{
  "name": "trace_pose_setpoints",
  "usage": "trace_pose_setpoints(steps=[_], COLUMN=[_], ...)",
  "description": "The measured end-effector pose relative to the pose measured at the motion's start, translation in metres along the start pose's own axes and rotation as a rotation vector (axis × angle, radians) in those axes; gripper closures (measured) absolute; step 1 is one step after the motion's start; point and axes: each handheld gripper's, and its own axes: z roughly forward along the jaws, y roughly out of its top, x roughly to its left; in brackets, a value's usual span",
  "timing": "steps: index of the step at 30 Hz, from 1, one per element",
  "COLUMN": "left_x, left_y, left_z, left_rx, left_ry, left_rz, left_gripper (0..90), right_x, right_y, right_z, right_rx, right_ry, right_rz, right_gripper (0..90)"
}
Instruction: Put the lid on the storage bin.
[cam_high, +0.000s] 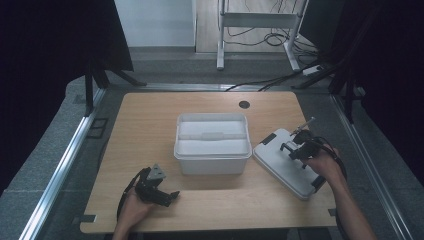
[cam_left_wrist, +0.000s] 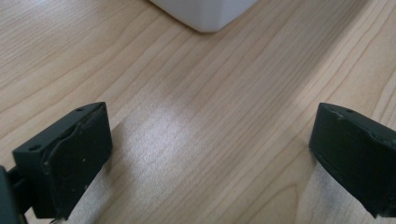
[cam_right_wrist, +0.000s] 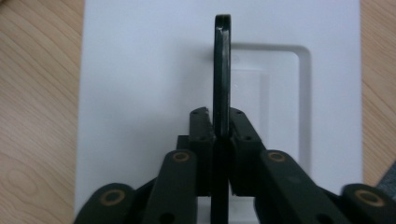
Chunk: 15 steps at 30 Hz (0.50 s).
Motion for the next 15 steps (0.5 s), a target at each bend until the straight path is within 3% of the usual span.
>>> trace_pose_setpoints(steps=[3,7,15], left_x=[0.0,0.0,0.0], left_y=[0.0,0.0,0.0], left_z=[0.0,0.0,0.0], left_rx=[0.001,0.001,0.001], left_ry=[0.001,0.001,0.002], left_rz=[-0.001,-0.002,-0.002], left_gripper=[0.0,0.0,0.0], right_x=[-0.003,-0.007,-0.004], right_y=[0.001,0.0,0.006], right_z=[-0.002,-0.009,-0.053], right_rx=[0.021,0.009,-0.071], right_ry=[0.001,0.025,0.078], right_rz=[-0.006,-0.045,-0.156], right_gripper=[83.6,83.7,83.7])
